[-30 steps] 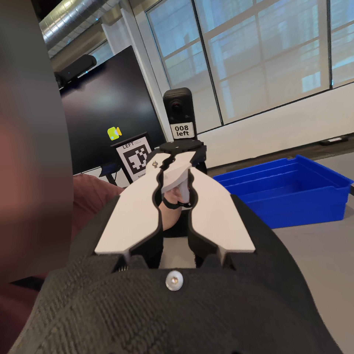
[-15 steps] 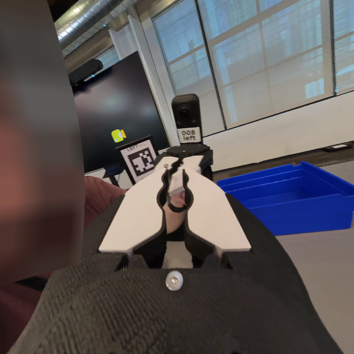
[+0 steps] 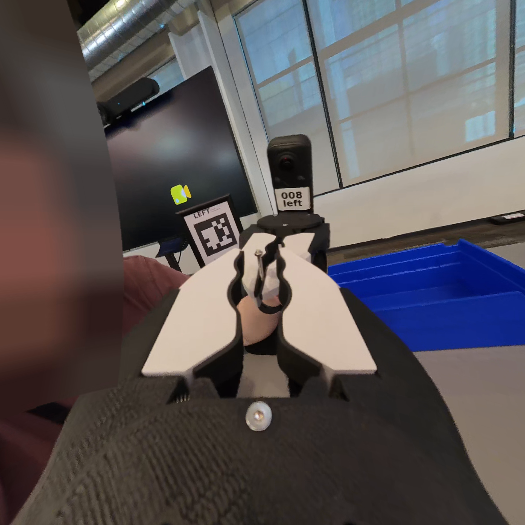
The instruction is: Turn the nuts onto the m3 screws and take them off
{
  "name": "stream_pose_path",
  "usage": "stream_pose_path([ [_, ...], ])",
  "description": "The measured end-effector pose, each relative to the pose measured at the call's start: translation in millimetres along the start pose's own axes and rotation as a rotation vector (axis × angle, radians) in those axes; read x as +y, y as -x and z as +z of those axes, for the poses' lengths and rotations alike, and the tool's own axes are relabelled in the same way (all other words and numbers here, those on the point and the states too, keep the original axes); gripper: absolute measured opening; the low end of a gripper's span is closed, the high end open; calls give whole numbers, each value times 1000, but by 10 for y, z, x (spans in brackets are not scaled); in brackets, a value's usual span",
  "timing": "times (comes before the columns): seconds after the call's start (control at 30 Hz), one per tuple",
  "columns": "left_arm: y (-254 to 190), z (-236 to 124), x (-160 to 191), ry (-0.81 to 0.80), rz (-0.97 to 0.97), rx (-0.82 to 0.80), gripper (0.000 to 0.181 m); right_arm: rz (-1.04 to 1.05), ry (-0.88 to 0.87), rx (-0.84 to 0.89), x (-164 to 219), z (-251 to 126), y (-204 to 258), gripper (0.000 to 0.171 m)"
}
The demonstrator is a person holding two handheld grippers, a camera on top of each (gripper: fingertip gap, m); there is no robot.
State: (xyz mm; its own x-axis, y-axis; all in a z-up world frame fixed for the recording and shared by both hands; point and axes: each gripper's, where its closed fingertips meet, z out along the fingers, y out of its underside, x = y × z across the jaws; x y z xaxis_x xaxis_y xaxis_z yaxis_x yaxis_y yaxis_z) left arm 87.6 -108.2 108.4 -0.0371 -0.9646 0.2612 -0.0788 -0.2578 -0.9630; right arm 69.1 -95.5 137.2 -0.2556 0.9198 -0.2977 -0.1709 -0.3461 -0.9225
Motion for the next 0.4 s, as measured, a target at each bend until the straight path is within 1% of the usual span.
stream_pose_path([
  [0.13, -16, 41, 26, 10, 7, 1, 2, -48, 31, 66, 65, 54, -55, 24],
  [0.23, 9, 3, -10, -8, 5, -12, 2, 2, 9, 38, 33, -12, -94, 24],
  [0.3, 4, -25, -37, -21, -2, -4, 2, 24, -5, 53, 18, -58, -160, 19],
  [0.4, 10, -12, -14, -7, 4, -9, 2, 32, -13, -7, 10, -23, -57, 20],
])
